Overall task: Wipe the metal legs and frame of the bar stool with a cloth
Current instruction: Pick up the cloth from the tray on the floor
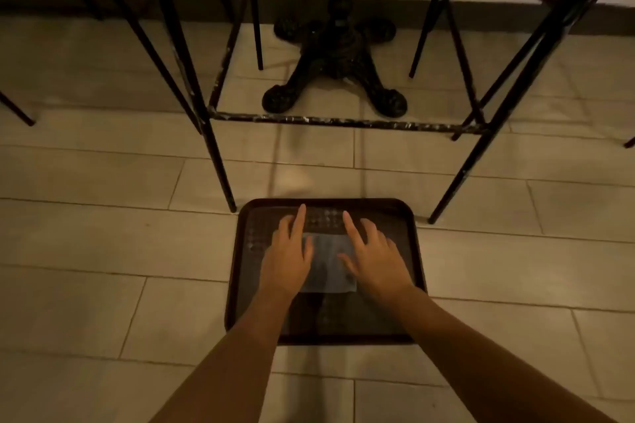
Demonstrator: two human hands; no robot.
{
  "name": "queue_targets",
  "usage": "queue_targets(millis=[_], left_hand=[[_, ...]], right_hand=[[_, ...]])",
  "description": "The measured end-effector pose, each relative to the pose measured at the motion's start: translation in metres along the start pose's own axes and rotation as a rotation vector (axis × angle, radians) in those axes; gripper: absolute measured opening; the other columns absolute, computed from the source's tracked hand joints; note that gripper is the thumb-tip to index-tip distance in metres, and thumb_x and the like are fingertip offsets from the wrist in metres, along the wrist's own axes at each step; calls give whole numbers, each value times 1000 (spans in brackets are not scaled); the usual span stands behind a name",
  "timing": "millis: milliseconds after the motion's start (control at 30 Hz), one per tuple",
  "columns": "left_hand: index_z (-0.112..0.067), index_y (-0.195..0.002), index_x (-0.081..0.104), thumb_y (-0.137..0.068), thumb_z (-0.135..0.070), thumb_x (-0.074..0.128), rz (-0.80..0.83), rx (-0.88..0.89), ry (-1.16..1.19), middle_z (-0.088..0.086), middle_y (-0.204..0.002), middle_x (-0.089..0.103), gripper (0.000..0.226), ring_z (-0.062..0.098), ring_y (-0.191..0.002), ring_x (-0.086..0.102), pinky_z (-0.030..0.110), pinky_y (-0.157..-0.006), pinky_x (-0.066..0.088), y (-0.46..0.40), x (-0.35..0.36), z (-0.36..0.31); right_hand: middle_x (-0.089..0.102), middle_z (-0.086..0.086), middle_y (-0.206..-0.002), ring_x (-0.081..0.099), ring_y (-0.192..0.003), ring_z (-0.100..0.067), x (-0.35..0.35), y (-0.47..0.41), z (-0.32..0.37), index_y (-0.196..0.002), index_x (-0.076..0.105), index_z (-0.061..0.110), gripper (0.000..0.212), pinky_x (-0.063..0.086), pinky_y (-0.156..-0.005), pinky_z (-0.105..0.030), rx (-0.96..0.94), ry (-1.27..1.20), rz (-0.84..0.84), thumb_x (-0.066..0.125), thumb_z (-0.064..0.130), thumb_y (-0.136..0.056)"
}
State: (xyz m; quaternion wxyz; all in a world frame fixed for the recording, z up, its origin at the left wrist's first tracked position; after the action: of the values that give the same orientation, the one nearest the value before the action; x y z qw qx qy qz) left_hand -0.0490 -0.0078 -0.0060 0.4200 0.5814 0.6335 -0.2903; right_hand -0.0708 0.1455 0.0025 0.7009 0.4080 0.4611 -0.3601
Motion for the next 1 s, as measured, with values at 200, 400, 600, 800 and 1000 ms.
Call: queue_targets(millis=[200, 400, 600, 800, 1000], left_hand=[[-46, -140, -6, -95, -28, 43, 153, -146, 105, 8, -135, 35, 68, 24, -112, 48, 42, -85, 50, -7, 56, 35], [-41, -143, 2, -89, -31, 56, 215, -247, 236, 11, -132, 35, 77, 27, -118, 42, 41, -95, 40, -11, 88, 47], [-37, -144, 7, -85, -30, 61, 182, -293, 189, 10, -133, 31, 80, 26, -124, 31, 41, -98, 37, -13, 99, 49], [-33, -145, 5, -86, -30, 61, 216, -367, 190, 10, -139, 37, 82, 28, -130, 29, 41, -105, 32, -16, 112, 50], [-24, -143, 26, -91, -15, 54, 285, -351, 350, 14, -149, 26, 60, 27, -134, 30, 32, -104, 30, -19, 114, 49]], right_hand=[[10, -16, -150, 26, -131, -32, 56, -22, -11, -144, -9, 33, 74, 35, -100, -43, 86, -60, 85, 43, 43, -93], [7, -17, -148, 25, -130, -33, 87, -37, -25, -144, -7, 35, 76, 37, -100, -44, 142, -80, 152, 47, 44, -91], [12, -16, -144, 28, -126, -32, 106, -39, -27, -145, -6, 31, 86, 39, -99, -42, 149, -85, 205, 57, 40, -87], [21, -16, -135, 33, -119, -29, 115, -42, -23, -146, -7, 22, 89, 43, -94, -36, 211, -116, 207, 60, 28, -87], [34, -17, -134, 34, -121, -30, 119, -44, -20, -146, -8, 18, 79, 38, -98, -37, 240, -91, 224, 51, 18, -92]])
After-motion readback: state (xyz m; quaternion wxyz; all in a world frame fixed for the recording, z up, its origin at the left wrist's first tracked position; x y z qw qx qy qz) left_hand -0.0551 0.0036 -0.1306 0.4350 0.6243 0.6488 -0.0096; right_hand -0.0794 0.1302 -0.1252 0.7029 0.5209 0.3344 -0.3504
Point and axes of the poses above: each hand's wrist, its own y-axis away from the middle knuckle, its own x-axis out of the palm, z = x × y, the point moved 5 cm from there along -y, towards the middle knuckle
